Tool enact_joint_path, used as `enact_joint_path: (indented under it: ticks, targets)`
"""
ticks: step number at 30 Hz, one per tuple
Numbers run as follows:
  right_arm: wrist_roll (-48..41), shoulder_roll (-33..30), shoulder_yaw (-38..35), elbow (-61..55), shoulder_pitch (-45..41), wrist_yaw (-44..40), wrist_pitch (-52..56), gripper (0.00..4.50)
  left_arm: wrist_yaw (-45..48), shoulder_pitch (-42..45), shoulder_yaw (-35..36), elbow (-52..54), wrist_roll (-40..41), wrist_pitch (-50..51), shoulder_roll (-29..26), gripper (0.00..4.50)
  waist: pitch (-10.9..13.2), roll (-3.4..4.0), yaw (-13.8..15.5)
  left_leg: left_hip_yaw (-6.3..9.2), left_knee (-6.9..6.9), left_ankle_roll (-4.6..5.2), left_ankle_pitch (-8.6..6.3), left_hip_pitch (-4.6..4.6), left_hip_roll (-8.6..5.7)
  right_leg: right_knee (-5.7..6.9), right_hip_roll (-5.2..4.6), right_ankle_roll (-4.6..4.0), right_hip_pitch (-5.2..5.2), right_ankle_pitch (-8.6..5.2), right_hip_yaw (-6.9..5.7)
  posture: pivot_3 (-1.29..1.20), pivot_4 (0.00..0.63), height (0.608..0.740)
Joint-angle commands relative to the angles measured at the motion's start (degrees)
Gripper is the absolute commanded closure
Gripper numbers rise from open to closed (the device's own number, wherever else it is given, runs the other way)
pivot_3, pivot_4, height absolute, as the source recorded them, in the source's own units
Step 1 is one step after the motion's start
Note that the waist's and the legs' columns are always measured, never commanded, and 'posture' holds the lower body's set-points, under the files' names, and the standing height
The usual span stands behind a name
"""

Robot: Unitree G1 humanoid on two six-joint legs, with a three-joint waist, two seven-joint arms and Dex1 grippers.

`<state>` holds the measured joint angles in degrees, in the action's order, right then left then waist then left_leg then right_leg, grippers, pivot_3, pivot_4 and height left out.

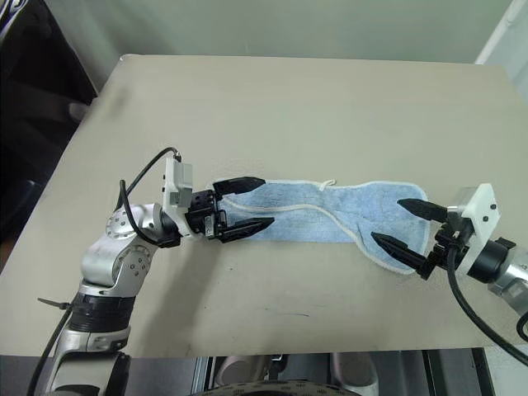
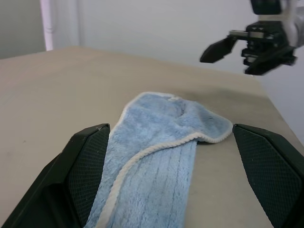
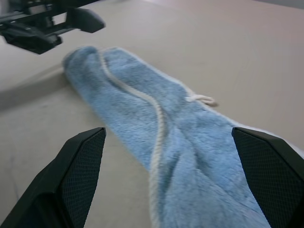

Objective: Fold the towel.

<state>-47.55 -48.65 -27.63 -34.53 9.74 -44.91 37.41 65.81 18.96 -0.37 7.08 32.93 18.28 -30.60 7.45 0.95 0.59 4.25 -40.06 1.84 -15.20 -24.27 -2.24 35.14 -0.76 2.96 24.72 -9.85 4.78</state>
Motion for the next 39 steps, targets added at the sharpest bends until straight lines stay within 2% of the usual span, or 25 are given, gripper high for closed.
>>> enact_joint_path:
  ticks: [1, 7, 12, 17, 23, 29, 39]
  targets:
    - [-0.31, -0.34, -2.11, 1.41, -1.4, 0.17, -0.35, 0.0, 2.18, -0.09, -0.26, -0.52, -0.95, -2.27, -0.78, 0.02, 0.0, 0.0, -0.01, 0.0, 0.0, 0.0, -0.01, 0.0, 0.01, 0.0, 0.01, 0.0, 0.01, 0.0, 0.0, 0.0, 0.15, 0.733]
    - [0.55, -0.23, 0.95, 5.56, -7.4, 3.94, 2.06, 0.0, 4.54, 0.25, -0.62, -5.89, -3.83, -5.83, -1.47, 0.02, 0.0, 0.0, -0.13, 0.01, 0.01, 0.04, -0.01, 0.02, 0.01, 0.07, 0.02, -0.04, 0.03, 0.02, 0.0, 0.0, 0.15, 0.733]
    - [0.16, -0.38, 3.82, 12.84, -13.41, 9.17, 10.31, 0.0, 2.89, -0.26, -2.19, -8.15, -7.9, -7.95, -0.88, 0.02, 0.0, 0.0, -0.07, 0.03, 0.01, 0.21, -0.04, 0.04, 0.0, 0.11, -0.01, -0.01, 0.02, 0.05, 0.0, 0.0, 0.15, 0.733]
    - [1.0, -0.77, 7.42, 20.83, -19.1, 9.66, 16.26, 0.0, 2.12, -0.99, -1.95, -6.45, -7.22, -6.21, -0.89, 0.02, 0.0, 0.0, -0.08, 0.02, 0.02, 0.02, 0.04, 0.0, 0.0, 0.11, -0.01, 0.02, 0.07, 0.06, -0.02, 0.0, 0.15, 0.733]
    - [6.68, -2.22, 13.95, 33.6, -26.94, 2.55, 12.98, 0.0, 1.89, -0.66, -2.01, -6.54, -7.24, -5.52, -0.89, 0.02, 0.0, 0.01, -0.22, 0.02, 0.03, 0.03, 0.04, 0.0, 0.01, 0.17, -0.01, 0.19, 0.13, 0.17, -0.01, 0.0, 0.15, 0.733]
    - [16.73, -2.63, 19.01, 49.19, -32.14, -5.7, -0.22, 0.0, 2.01, -1.31, -1.85, -6.13, -7.35, -7.26, -0.45, 0.02, 0.0, 0.01, -0.03, 0.03, 0.03, 0.22, -0.05, 0.0, 0.01, 0.22, -0.03, 0.17, 0.14, 0.17, -0.05, 0.0, 0.15, 0.733]
    - [27.85, 1.4, 25.77, 71.0, -44.51, -13.25, -11.72, 0.0, 1.16, -4.57, -1.45, -4.53, -7.73, -8.95, -0.75, 0.02, 0.0, 0.02, -0.41, 0.03, 0.07, 0.5, -0.23, 0.07, 0.03, 0.66, -0.04, 0.13, 0.29, 0.21, -0.06, 0.0, 0.15, 0.733]
